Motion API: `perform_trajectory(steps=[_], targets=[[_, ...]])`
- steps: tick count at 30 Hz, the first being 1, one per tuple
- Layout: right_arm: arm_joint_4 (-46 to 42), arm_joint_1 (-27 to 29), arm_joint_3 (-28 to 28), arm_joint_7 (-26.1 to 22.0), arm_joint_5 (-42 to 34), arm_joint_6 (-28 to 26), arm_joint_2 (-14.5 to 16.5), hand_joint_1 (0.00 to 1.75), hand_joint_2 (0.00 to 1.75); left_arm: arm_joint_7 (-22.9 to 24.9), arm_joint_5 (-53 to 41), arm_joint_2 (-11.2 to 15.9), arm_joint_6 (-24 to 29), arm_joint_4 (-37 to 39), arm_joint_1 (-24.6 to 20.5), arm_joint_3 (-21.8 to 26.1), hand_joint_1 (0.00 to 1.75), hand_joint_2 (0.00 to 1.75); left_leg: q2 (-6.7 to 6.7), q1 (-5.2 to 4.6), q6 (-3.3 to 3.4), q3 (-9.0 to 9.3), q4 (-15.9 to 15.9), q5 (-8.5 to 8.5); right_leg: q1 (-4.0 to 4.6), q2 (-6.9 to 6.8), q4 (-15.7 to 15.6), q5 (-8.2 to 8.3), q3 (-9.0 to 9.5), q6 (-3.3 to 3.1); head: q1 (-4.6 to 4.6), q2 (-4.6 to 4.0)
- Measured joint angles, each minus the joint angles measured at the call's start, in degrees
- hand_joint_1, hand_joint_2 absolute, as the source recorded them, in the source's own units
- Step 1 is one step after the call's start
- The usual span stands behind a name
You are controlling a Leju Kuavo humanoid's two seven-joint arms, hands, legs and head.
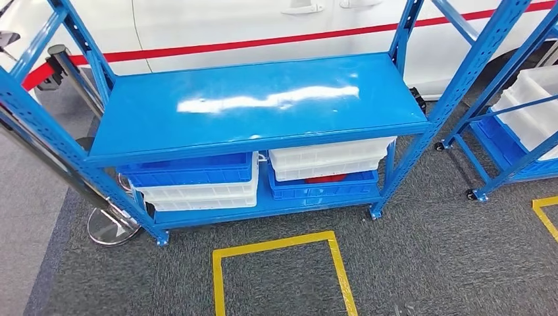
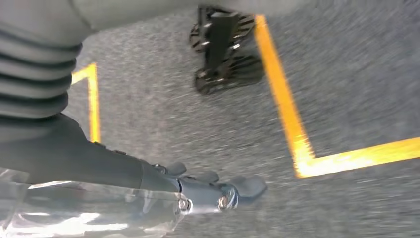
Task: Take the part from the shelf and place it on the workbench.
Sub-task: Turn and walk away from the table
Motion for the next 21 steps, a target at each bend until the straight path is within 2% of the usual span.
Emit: perform_trajectory(steps=[3,4,5,7,8,9,10,11,12,14,15,18,19,21], targets=[[-1.4,0.7,3.9,0.8,-2.9,0.8,-0.3,0.0,0.0,0.7,0.2,0.5,-0.9,-0.1,0.6,-1.5,0.0,1.75,-0.02,-0.03,0.94,0.33,-0.7,0.25,-0.04,-0.07,0.1,-0.2,0.17,1.0,0.03,0.0],[-1.5,1.3,5.1,1.1,-3.8,1.0,-0.4,0.0,0.44,1.0,0.3,0.6,-1.2,-0.4,0.6,-2.0,0.0,1.31,0.07,0.08,1.3,0.51,-1.0,0.44,-0.07,-0.02,0.9,-0.88,-0.08,1.25,0.07,0.0],[-1.5,2.1,6.3,1.3,-4.8,1.3,-0.5,0.0,0.87,1.3,0.3,0.7,-1.5,-0.9,0.6,-2.6,0.0,0.87,0.2,0.22,1.62,0.68,-1.2,0.61,-0.09,0.03,3.0,-2.26,-0.9,1.43,0.1,0.0],[-1.1,4.1,8.5,1.9,-6.6,1.8,-0.6,0.0,1.75,2.0,0.3,0.9,-2.0,-2.5,0.4,-3.7,0.0,0.0,0.41,0.14,2.02,0.75,-1.3,0.59,-0.15,0.08,9.9,-6.14,-4.17,1.64,0.17,0.0],[-0.6,5.3,9.5,2.1,-7.4,2.1,-0.6,0.0,1.75,2.2,0.3,1.0,-2.2,-3.6,0.3,-4.2,0.0,0.0,0.45,0.05,2.12,0.76,-1.3,0.53,-0.17,0.09,13.4,-7.59,-5.95,1.72,0.17,0.0],[0.1,6.5,10.4,2.3,-8.1,2.2,-0.6,0.0,1.75,2.4,0.3,1.1,-2.3,-4.6,0.1,-4.6,0.0,0.0,0.46,-0.03,2.17,0.78,-1.3,0.45,-0.17,0.09,15.5,-7.96,-7.09,1.75,0.17,0.0],[0.8,7.7,11.2,2.5,-8.7,2.4,-0.7,0.0,1.75,2.6,0.3,1.2,-2.5,-5.8,-0.3,-5.0,0.0,0.0,0.4,-0.07,2.15,0.85,-1.3,0.37,-0.16,0.08,15.4,-7.1,-7.2,1.72,0.17,0.0],[1.7,8.9,11.9,2.6,-9.2,2.5,-0.7,0.0,1.75,2.7,0.3,1.2,-2.6,-7.1,-0.8,-5.3,0.0,0.44,0.29,-0.09,2.07,0.96,-1.2,0.25,-0.16,0.07,13.0,-5.3,-6.18,1.61,0.18,0.0],[2.6,10.1,12.6,2.7,-9.7,2.5,-0.8,0.0,1.75,2.8,0.4,1.3,-2.8,-8.4,-1.5,-5.6,0.0,0.87,0.16,-0.1,1.9,1.12,-1.2,0.09,-0.16,0.05,9.0,-3.05,-4.29,1.44,0.18,0.0],[4.2,12.1,14.0,2.8,-10.6,2.8,-0.9,0.0,1.75,3.0,0.5,1.5,-3.1,-10.9,-2.7,-6.2,0.0,1.75,-0.03,-0.3,1.31,1.26,-1.0,-0.38,0.04,0.03,2.2,-0.32,-1.02,0.94,0.18,0.0],[4.7,12.8,14.8,2.9,-11.2,3.0,-1.0,0.0,1.75,3.2,0.6,1.7,-3.2,-11.8,-3.1,-6.6,0.0,1.75,-0.04,-0.38,0.98,1.29,-0.9,-0.63,0.15,0.06,0.6,0.05,-0.25,0.66,0.16,0.0],[4.7,13.7,17.0,3.5,-13.1,3.6,-1.1,0.0,1.75,3.9,0.8,2.0,-3.7,-12.9,-2.9,-7.5,0.0,1.75,0.06,-0.3,0.06,1.53,-0.8,-1.11,0.23,0.24,0.1,0.04,-0.06,-0.25,0.15,0.0],[4.1,13.5,17.6,3.6,-13.6,3.7,-1.2,0.0,1.75,4.1,0.9,2.1,-3.9,-12.7,-2.2,-7.7,0.0,1.75,0.07,-0.26,-0.25,1.36,-0.1,-1.72,0.15,0.27,-0.1,0.13,0.01,-0.62,0.13,0.0],[2.4,12.3,18.4,3.6,-14.2,3.9,-1.2,0.0,1.75,4.5,0.9,2.2,-4.2,-11.6,-0.2,-8.2,0.0,1.75,0.05,-0.1,-0.76,-0.65,4.6,-4.73,-0.03,0.3,-0.5,0.27,0.1,-1.21,0.09,0.0]])
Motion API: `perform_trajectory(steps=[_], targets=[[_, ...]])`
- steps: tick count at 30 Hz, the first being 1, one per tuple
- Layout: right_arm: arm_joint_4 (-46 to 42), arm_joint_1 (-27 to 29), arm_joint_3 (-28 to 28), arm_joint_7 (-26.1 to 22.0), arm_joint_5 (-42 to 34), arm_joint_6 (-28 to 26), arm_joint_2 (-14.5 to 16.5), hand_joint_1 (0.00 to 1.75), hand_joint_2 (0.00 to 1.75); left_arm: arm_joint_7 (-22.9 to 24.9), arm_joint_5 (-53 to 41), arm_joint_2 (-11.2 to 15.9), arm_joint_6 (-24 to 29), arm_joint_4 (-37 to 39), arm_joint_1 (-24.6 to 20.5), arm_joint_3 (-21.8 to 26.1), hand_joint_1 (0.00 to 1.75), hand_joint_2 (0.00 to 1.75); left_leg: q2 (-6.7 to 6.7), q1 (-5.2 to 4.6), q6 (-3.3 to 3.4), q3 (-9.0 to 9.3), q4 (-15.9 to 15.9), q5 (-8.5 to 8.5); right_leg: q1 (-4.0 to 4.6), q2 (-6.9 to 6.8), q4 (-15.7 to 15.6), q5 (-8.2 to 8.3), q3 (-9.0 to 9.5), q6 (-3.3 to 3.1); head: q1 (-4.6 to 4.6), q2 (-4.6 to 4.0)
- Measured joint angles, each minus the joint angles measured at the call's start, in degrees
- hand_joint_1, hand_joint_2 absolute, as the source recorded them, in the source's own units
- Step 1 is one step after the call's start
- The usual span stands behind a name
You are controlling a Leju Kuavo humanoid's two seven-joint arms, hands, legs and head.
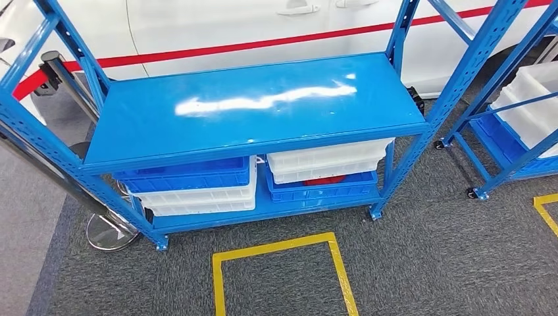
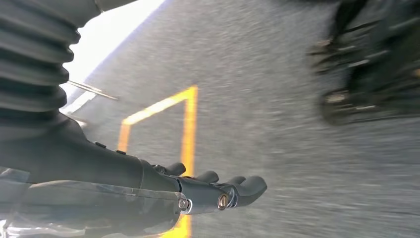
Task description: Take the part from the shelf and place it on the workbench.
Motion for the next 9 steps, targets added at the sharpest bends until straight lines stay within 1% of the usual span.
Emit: perform_trajectory(steps=[1,2,3,4,5,6,7,8,9], targets=[[-1.0,-0.8,0.3,0.0,-0.2,0.1,0.0,0.0,1.75,0.1,0.0,0.0,-0.1,0.9,1.1,-0.2,0.0,1.75,-0.02,0.09,-0.17,-1.94,3.8,-2.01,0.03,0.03,0.0,-0.04,0.0,-0.16,-0.02,0.0],[-2.1,-1.7,0.6,0.0,-0.3,0.1,0.0,0.0,1.75,0.1,0.1,0.1,-0.1,1.8,2.3,-0.3,0.0,1.75,-0.01,0.18,-0.3,-3.96,7.6,-3.63,0.08,-0.02,0.0,-0.1,0.0,-0.21,-0.02,0.0],[-3.2,-2.7,0.9,0.0,-0.4,0.2,0.0,0.0,1.75,0.0,0.2,0.1,-0.2,2.8,3.3,-0.4,0.0,1.75,-0.01,0.22,-0.37,-5.46,10.3,-4.35,0.13,-0.17,0.0,-0.16,0.03,-0.21,-0.02,0.0],[-4.4,-3.6,1.2,0.1,-0.5,0.2,0.0,0.0,1.75,-0.1,0.3,0.1,-0.2,3.7,4.0,-0.4,0.0,1.75,0.01,0.23,-0.38,-5.98,10.9,-3.92,0.16,-0.41,0.1,-0.24,0.09,-0.17,-0.02,0.0],[-5.5,-4.6,1.4,0.1,-0.5,0.2,0.0,0.0,1.75,-0.1,0.4,0.1,-0.3,4.7,4.6,-0.4,0.0,1.75,0.04,0.22,-0.32,-5.31,9.3,-2.42,0.17,-0.68,0.1,-0.34,0.21,-0.1,-0.02,0.0],[-6.8,-5.5,1.6,0.1,-0.5,0.3,0.0,0.0,1.75,-0.2,0.5,0.2,-0.4,5.6,5.0,-0.4,0.0,1.75,0.18,0.22,-0.17,-3.64,5.8,-0.28,0.18,-0.91,0.1,-0.45,0.38,0.0,-0.02,0.0],[-8.0,-6.4,1.8,0.1,-0.5,0.3,0.0,0.0,1.75,-0.3,0.6,0.2,-0.4,6.6,5.2,-0.4,0.0,1.75,0.38,0.2,0.08,-1.56,1.5,1.69,0.18,-1.08,0.1,-0.55,0.51,0.13,-0.01,0.0],[-9.1,-7.0,2.0,0.1,-0.6,0.3,0.0,0.0,1.75,-0.3,0.7,0.3,-0.4,7.3,5.2,-0.4,0.0,1.75,0.68,0.08,0.38,0.23,-2.0,3.17,0.25,-1.09,0.1,-0.66,0.53,0.36,-0.01,0.0],[-9.7,-7.3,2.1,0.1,-0.6,0.3,0.0,0.0,1.75,-0.4,0.8,0.3,-0.4,7.7,5.2,-0.4,0.0,1.75,0.86,0.03,0.55,1.22,-3.9,3.89,0.27,-1.09,0.1,-0.7,0.54,0.48,-0.01,0.0]])
